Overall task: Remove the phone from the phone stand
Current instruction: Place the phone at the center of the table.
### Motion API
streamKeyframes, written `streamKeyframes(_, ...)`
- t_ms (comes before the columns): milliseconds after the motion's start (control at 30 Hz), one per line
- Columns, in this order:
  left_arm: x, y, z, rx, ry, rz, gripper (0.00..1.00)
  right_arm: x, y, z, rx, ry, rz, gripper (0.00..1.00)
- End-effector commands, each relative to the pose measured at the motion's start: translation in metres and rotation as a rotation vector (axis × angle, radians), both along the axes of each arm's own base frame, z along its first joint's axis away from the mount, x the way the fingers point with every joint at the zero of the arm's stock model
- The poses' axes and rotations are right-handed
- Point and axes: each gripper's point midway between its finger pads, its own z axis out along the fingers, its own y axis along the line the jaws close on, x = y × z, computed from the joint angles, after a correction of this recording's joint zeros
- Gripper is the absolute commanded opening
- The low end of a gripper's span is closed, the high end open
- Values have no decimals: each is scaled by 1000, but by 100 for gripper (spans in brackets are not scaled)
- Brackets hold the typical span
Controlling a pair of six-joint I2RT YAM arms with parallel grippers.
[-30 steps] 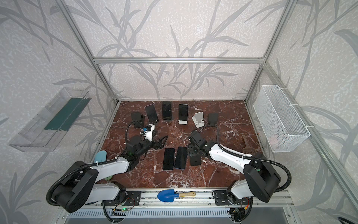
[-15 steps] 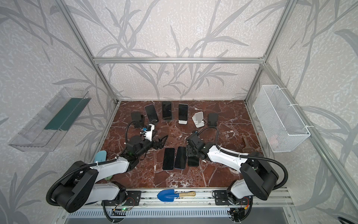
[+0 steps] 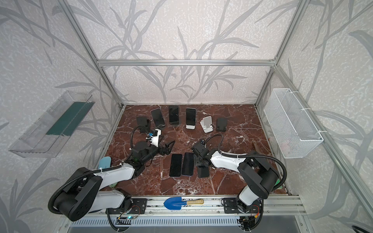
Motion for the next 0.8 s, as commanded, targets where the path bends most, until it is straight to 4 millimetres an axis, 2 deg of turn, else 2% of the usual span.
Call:
streamKeyframes(0, 1, -1, 10, -5, -34, -4, 97, -5, -8, -9, -32, 17, -44, 57)
streamKeyframes(200, 1, -1, 10, -5, -34, -3, 97, -4, -8, -10, -31, 21, -57, 62)
streamKeyframes(467, 2, -1, 9, -4, -31, -3, 97, -6, 5, -18, 3, 64, -31, 62)
streamKeyframes(767, 2, -1, 8, 0, -27, -1, 96, -9, 5, -21, -2, 91, -36, 64)
